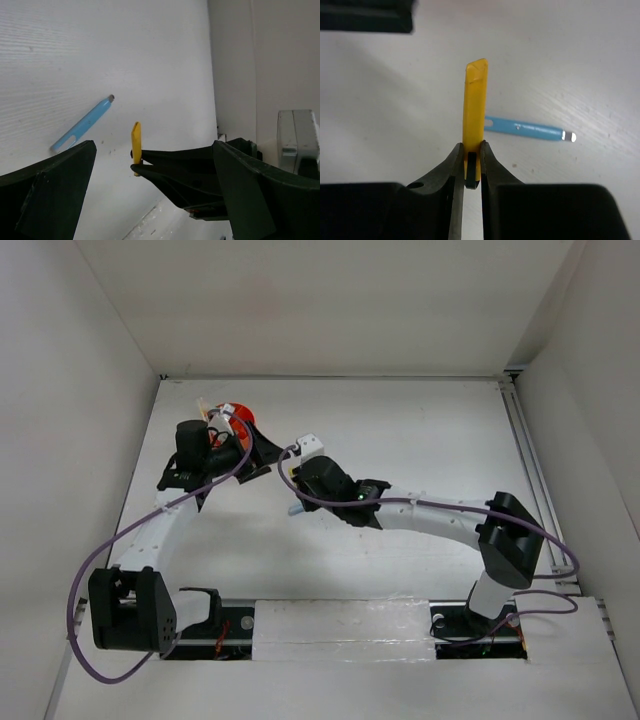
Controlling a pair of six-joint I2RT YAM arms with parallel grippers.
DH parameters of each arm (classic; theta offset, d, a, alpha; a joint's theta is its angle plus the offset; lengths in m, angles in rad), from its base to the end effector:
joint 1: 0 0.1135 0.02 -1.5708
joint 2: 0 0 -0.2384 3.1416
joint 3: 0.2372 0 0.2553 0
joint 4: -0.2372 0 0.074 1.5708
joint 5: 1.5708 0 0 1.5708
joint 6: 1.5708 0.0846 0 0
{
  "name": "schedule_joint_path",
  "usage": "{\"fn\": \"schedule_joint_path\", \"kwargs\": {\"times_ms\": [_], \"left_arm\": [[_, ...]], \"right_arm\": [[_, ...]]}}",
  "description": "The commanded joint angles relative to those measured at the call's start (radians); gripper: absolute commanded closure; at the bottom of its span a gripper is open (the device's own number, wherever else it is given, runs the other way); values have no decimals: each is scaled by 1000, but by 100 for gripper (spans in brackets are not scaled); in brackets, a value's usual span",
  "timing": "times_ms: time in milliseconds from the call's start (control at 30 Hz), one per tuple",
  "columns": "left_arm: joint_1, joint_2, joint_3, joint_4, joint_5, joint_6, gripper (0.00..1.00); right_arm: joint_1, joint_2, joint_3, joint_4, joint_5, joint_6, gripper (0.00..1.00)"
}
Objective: Sort the stationery into containers
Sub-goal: Pick up the stationery from the center of the board, then place the stationery in the storage box.
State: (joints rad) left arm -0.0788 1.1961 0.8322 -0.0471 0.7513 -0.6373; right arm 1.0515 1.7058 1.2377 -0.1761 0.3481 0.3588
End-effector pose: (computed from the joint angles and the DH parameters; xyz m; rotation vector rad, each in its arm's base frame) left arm 0.3050 -0.0820 0.2488 -0.0545 2.0615 -1.1959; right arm 0.2352 0.3532 0.1991 -0.5632 2.1279 0.4164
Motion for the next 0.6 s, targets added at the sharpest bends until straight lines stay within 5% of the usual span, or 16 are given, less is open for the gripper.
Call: {"fn": "schedule_joint_path", "kwargs": {"times_ms": [0, 233, 567], "left_arm": [[-1, -26, 7, 162, 138, -45, 0], [-1, -7, 7, 171, 169, -45, 3], [-1, 14, 7, 171, 140, -45, 40]], "right_arm": [[-19, -18, 71, 138, -63, -106, 100], [-59, -18, 140, 191, -136, -138, 100], [-59, -61, 122, 244, -218, -138, 100]]}}
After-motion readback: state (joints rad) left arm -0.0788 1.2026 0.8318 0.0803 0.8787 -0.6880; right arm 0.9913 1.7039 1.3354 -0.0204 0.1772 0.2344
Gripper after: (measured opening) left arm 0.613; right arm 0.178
